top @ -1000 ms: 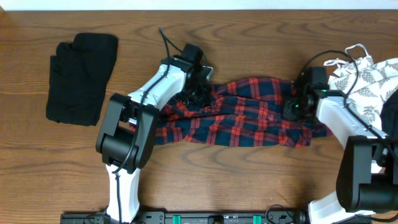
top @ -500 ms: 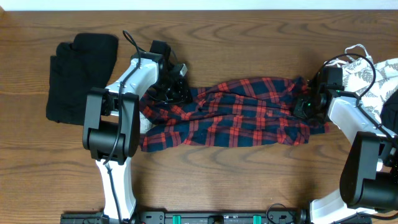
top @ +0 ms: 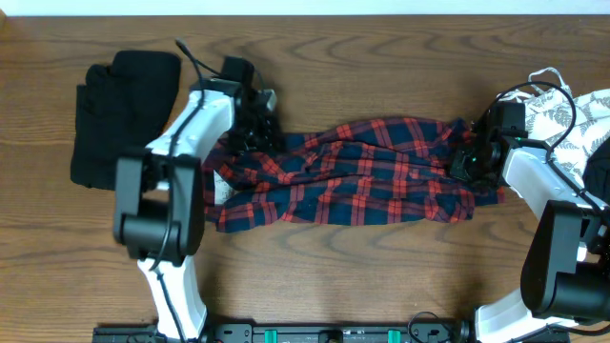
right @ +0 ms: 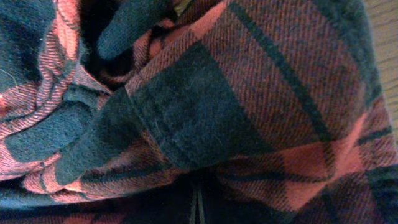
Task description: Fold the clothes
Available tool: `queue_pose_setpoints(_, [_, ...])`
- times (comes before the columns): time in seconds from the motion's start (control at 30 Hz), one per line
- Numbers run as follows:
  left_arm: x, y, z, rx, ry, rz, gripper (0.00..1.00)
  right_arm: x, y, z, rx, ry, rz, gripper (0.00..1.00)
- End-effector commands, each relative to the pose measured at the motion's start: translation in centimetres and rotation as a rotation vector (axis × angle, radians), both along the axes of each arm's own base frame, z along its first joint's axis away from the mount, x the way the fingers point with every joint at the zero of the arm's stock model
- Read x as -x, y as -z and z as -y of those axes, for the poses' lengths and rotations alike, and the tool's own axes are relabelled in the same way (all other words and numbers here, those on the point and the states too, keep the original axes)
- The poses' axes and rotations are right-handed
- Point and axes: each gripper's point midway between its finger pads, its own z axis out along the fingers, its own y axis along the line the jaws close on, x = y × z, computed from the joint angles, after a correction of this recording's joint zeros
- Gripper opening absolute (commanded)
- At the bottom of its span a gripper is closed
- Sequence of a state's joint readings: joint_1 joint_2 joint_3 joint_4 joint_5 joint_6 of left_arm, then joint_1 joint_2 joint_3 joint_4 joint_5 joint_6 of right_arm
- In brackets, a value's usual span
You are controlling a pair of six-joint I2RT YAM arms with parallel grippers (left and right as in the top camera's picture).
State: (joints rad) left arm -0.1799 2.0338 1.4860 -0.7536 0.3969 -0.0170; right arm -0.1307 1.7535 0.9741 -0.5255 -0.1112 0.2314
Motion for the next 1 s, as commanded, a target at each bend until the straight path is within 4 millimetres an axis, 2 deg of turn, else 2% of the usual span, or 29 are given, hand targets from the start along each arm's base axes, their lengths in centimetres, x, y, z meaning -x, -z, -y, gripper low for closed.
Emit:
queue_pose_setpoints(0.0, [-1.4,-5.7,-1.5,-0.057,-0.011,0.178,0.56,1.4,2.0,1.8,0.061,0.052,-0.077,0.01])
queue_pose_setpoints(0.17, [-1.3,-11.0,-0.9,-0.017,-0.069,0.289,0.57,1.4,2.0,1.8,0.061,0.053,-0.076,0.01])
queue_pose_setpoints(0.3, [-0.5,-11.4,1.5,-0.002,-0.028,0.292,0.45,1.5,2.0,1.8,0.06,0.052,-0.08,0.01])
queue_pose_setpoints(0.37, [-0.1,-10.6,2.8,-0.002,0.001,0.275,0.36,1.6,2.0,1.8,0.06,0.052,-0.085,0.01])
queue_pose_setpoints(0.5, [0.3,-8.1,4.2,0.007,-0.07,0.176,0.27,1.8,2.1,1.8,0.059,0.052,-0.092,0.01])
queue_pose_setpoints(0.7, [1.7,-2.6,4.9,-0.031,-0.145,-0.012,0.26,1.9,2.1,1.7,0.058,0.052,-0.098,0.01])
queue_pose_setpoints(0.83, [3.8,1.3,5.9,-0.03,-0.122,-0.167,0.25,1.9,2.1,1.7,0.059,0.052,-0.096,0.01])
queue_pose_setpoints(0.9, [5.4,2.9,6.6,-0.017,-0.108,-0.257,0.25,1.9,2.1,1.7,0.059,0.052,-0.097,0.01])
queue_pose_setpoints(0.97, [7.2,4.5,6.4,-0.041,-0.104,-0.355,0.22,1.9,2.1,1.7,0.059,0.052,-0.097,0.01])
